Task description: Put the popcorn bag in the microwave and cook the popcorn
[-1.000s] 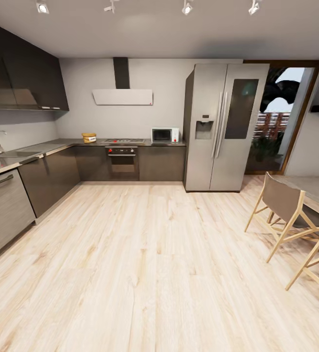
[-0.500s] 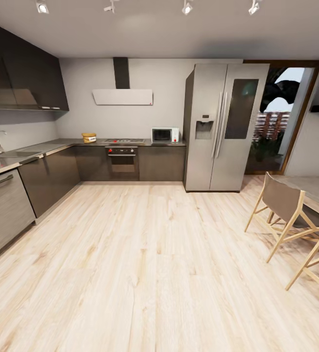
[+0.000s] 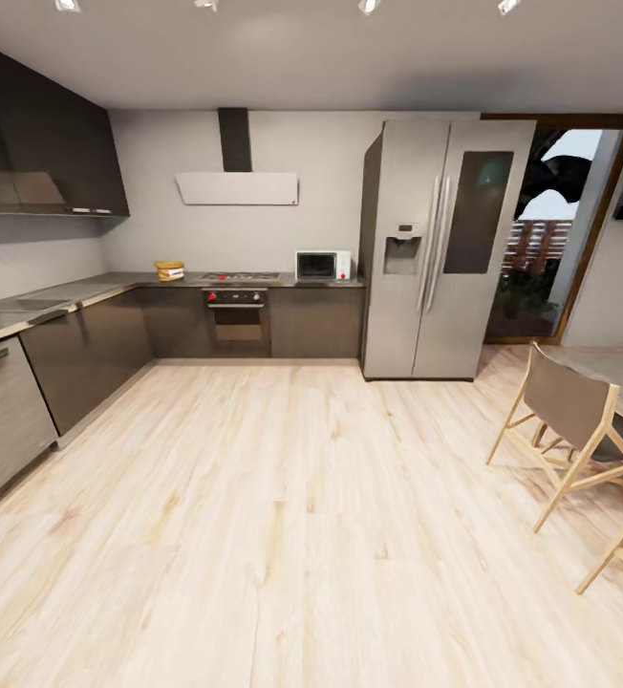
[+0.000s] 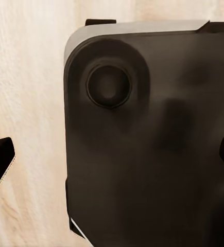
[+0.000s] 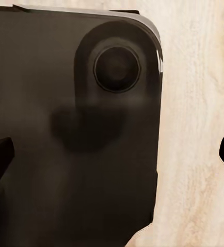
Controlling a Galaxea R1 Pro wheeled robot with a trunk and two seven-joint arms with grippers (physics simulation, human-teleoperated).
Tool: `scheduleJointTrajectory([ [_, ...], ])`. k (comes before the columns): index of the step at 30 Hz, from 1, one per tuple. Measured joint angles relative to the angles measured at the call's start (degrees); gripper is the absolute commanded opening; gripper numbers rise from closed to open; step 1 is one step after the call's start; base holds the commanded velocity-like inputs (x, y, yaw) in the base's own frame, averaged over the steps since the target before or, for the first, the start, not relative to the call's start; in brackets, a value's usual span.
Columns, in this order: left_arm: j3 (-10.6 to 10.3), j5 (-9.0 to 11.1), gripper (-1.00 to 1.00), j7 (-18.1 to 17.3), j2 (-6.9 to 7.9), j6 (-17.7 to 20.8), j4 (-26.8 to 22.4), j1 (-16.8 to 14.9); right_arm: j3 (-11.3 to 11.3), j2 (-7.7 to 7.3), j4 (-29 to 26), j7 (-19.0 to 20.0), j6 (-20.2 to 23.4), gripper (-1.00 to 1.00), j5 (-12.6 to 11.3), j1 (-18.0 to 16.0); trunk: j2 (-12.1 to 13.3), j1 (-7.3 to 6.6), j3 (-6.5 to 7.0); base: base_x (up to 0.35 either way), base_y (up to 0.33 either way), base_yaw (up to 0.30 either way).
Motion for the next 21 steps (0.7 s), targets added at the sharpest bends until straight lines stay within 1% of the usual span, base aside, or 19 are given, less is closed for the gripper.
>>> scheduleJointTrajectory([
  [4, 0.20, 0.20, 1.00, 0.00, 0.07, 0.01, -0.65, 0.00, 0.07, -0.41, 0.00, 0.00, 0.01, 1.00, 0.05, 0.00, 0.00, 0.00, 0.00, 0.320, 0.000, 0.000],
  [21, 0.65, 0.60, 1.00, 0.00, 0.10, 0.01, -0.53, -0.01, 0.22, -0.59, 0.00, 0.45, 0.15, 1.00, 0.33, 0.00, 0.00, 0.00, 0.00, 0.320, 0.000, 0.000],
])
